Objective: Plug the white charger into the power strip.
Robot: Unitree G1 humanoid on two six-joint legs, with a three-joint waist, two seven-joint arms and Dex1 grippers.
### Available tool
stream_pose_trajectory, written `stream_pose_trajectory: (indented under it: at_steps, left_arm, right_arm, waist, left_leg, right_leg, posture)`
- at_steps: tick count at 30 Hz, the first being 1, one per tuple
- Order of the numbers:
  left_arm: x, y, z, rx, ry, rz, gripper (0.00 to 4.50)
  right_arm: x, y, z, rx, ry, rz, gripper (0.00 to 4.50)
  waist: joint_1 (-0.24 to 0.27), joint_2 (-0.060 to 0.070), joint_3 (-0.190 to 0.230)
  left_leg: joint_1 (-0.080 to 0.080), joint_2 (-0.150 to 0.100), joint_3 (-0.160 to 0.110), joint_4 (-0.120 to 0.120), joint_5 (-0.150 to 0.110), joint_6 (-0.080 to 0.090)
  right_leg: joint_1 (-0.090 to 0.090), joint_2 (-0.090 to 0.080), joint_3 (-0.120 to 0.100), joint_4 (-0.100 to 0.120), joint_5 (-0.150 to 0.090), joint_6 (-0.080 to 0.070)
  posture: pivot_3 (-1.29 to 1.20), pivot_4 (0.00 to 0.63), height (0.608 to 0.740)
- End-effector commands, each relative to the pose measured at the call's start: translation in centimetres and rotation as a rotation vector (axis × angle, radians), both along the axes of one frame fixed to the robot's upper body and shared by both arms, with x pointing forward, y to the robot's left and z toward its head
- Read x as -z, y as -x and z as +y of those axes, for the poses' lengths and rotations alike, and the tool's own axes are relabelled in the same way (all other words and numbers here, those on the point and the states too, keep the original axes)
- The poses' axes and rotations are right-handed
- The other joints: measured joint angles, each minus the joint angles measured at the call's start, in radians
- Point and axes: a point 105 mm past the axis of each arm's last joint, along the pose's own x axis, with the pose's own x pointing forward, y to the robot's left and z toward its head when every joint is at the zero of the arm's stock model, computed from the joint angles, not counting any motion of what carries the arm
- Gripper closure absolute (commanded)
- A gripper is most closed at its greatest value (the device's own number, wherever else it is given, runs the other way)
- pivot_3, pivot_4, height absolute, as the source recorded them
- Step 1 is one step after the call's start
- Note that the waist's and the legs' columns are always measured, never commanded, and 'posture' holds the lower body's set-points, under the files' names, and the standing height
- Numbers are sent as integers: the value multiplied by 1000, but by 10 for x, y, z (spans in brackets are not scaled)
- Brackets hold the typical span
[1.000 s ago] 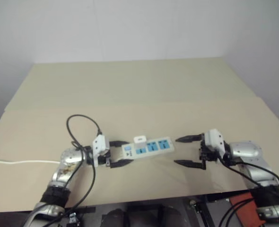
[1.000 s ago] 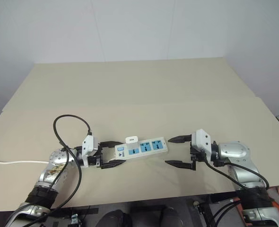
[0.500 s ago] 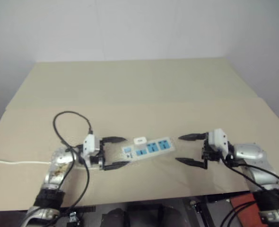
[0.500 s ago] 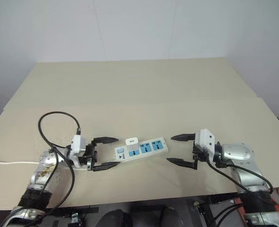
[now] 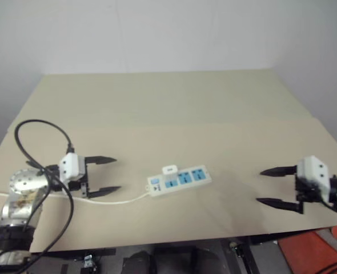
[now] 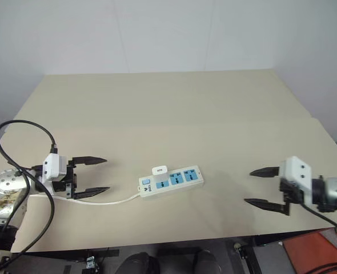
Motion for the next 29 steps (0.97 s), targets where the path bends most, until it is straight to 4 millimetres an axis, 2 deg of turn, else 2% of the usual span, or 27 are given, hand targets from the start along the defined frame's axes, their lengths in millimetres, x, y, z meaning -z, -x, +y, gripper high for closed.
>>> stream_pose_trajectory:
  at_steps: [1, 5, 11, 29]
  left_arm:
    - [-12, 3, 10, -57, -27, -34, 47]
    - [-7, 10, 8, -72, -26, -13, 47]
    - [-3, 20, 9, -89, -27, 12, 47]
    - [-2, 21, 10, -108, -12, 0, 47]
  right_arm:
    - [-31, 8, -26, 67, 58, -37, 0]
    - [-39, 8, -32, 115, 66, -55, 0]
    - [-37, 10, -21, 94, 60, -58, 0]
    - [-35, 6, -10, 93, 22, -57, 0]
  waist:
    - [-1, 0, 0]
    - [-5, 0, 0]
    - [-2, 0, 0]
    - [-1, 0, 0]
  left_leg:
    - [0, 0, 0, 0, 0, 0]
    - [1, 1, 1, 0, 0, 0]
    - [1, 1, 1, 0, 0, -1]
    - [3, 0, 1, 1, 0, -1]
  right_leg:
    - [0, 0, 0, 0, 0, 0]
    - [0, 0, 1, 1, 0, 0]
    - [0, 0, 1, 1, 0, 0]
    - [2, 0, 1, 1, 0, 0]
  posture:
    - [0, 150, 740]
    - [0, 150, 740]
    - [0, 150, 740]
    - [0, 150, 740]
